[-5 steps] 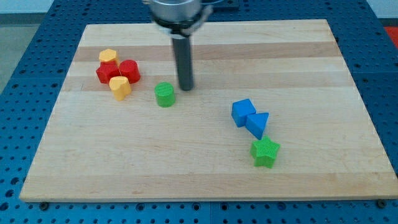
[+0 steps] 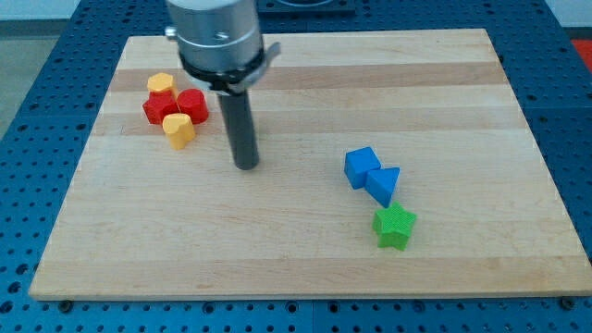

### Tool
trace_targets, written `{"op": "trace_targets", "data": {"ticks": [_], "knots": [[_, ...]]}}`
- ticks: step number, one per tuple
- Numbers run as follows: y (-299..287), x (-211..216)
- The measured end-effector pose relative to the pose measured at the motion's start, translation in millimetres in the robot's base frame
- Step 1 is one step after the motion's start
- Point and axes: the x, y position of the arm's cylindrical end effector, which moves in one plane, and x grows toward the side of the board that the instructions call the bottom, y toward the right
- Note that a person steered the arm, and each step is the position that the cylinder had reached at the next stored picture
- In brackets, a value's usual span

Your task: Push the blue cube closer to blue triangle

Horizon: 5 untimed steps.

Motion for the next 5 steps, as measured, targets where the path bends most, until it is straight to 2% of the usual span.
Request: {"op": "trace_targets", "data": {"ticks": [1,2,3,4,5], "knots": [[3,0],[67,-53],[144,-76],[193,-37],[143,17]]}}
